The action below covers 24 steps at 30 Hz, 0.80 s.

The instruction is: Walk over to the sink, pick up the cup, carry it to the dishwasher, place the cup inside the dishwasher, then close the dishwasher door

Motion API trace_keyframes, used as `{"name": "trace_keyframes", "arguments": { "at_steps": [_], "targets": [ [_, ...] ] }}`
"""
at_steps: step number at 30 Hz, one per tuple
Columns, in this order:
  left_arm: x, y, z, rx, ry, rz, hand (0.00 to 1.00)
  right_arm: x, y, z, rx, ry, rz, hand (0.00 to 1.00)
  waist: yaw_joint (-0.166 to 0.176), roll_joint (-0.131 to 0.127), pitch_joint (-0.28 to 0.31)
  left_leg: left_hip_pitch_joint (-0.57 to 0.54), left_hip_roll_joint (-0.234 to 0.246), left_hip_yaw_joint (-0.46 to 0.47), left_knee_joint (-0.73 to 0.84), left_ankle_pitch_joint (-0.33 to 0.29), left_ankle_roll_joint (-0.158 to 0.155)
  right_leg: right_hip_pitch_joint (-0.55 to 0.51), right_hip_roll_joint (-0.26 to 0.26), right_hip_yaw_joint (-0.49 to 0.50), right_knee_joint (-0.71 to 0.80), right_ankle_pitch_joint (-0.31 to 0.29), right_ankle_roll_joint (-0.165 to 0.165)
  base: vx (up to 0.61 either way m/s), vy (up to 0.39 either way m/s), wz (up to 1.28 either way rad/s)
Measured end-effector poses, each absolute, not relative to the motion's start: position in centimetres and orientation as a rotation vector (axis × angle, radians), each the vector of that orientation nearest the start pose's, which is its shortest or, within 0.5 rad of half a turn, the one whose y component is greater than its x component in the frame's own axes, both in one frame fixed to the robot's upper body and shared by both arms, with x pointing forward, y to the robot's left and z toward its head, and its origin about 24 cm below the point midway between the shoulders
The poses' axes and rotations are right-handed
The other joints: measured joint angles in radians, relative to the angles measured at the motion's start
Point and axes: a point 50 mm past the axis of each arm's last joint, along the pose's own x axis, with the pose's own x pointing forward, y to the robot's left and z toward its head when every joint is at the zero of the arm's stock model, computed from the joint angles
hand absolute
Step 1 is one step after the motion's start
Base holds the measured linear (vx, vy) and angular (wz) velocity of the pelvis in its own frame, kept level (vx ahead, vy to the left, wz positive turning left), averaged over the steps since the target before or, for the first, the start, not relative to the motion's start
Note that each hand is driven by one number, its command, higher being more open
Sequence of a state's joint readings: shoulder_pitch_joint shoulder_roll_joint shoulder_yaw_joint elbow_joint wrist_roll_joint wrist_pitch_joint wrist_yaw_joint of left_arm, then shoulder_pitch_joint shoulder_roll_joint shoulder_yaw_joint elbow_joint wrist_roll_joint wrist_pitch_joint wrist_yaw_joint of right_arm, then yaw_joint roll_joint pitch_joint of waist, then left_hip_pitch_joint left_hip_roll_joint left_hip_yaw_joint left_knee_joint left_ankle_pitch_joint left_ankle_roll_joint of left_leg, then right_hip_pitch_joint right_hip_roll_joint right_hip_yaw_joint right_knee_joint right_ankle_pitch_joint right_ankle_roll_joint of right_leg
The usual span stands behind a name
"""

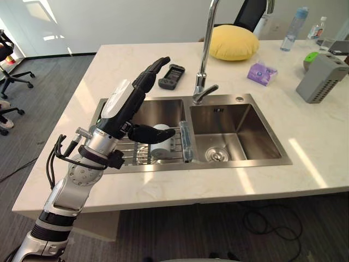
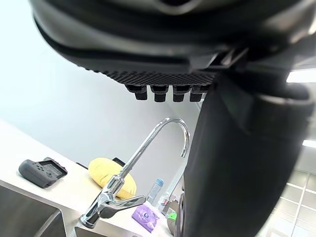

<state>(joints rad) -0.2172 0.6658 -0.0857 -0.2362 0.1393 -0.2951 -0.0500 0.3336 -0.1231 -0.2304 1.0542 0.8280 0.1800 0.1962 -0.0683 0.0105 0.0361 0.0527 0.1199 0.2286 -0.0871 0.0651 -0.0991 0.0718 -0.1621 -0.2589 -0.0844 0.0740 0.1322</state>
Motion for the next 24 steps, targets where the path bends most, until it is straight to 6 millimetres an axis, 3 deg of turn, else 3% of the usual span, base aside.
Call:
{"name": "trace_keyframes", "arguments": {
  "at_steps": [9, 14, 17, 18, 19, 21, 24],
  "targets": [
    [26.2, 18.1, 18.2, 0.717, -0.610, -0.346, 1.00, -1.6, -20.9, -16.8, 0.904, 1.185, -0.706, 1.00, 0.002, -0.001, -0.003, -0.004, -0.002, -0.004, 0.000, 0.003, 0.002, -0.002, -0.001, -0.003, 0.000, -0.001, 0.000, -0.01, -0.002, 0.01],
    [26.8, 18.5, 17.4, 0.539, -0.504, -0.339, 1.00, -1.4, -20.9, -16.9, 0.903, 1.191, -0.713, 1.00, 0.001, -0.001, -0.005, -0.001, -0.001, 0.002, 0.000, 0.003, 0.002, -0.004, -0.001, 0.001, 0.002, -0.001, -0.001, -0.01, -0.004, -0.02],
    [27.7, 19.2, 15.7, 0.426, -0.378, -0.314, 1.00, -1.4, -20.9, -16.9, 0.901, 1.192, -0.714, 1.00, -0.003, 0.000, -0.006, 0.006, -0.001, 0.006, 0.000, 0.003, 0.002, -0.003, 0.000, 0.005, 0.002, 0.000, -0.002, -0.03, -0.005, -0.04],
    [28.4, 19.9, 14.0, 0.354, -0.272, -0.284, 1.00, -1.5, -20.9, -16.9, 0.900, 1.193, -0.715, 1.00, -0.004, 0.000, -0.006, 0.012, -0.001, 0.010, 0.000, 0.003, 0.002, 0.000, 0.000, 0.007, 0.002, 0.000, -0.002, -0.03, -0.004, -0.05],
    [28.5, 20.0, 13.7, 0.345, -0.256, -0.279, 1.00, -1.5, -20.9, -16.9, 0.900, 1.193, -0.715, 1.00, -0.004, 0.000, -0.006, 0.012, -0.001, 0.010, 0.000, 0.003, 0.002, 0.000, 0.000, 0.008, 0.002, 0.000, -0.003, -0.03, -0.003, -0.07],
    [29.2, 20.7, 10.6, 0.296, -0.110, -0.231, 1.00, -1.5, -20.8, -16.9, 0.900, 1.195, -0.714, 1.00, -0.007, -0.001, -0.005, 0.019, 0.000, 0.017, 0.000, 0.003, 0.002, 0.003, 0.000, 0.014, 0.001, 0.002, -0.004, -0.02, -0.002, -0.07],
    [29.3, 20.8, 8.4, 0.302, -0.003, -0.228, 1.00, -1.4, -20.6, -16.9, 0.902, 1.194, -0.711, 1.00, -0.012, -0.001, -0.005, 0.020, 0.000, 0.021, 0.000, 0.003, 0.002, 0.002, 0.000, 0.018, 0.000, 0.003, -0.004, -0.03, -0.006, -0.04]
  ]
}}
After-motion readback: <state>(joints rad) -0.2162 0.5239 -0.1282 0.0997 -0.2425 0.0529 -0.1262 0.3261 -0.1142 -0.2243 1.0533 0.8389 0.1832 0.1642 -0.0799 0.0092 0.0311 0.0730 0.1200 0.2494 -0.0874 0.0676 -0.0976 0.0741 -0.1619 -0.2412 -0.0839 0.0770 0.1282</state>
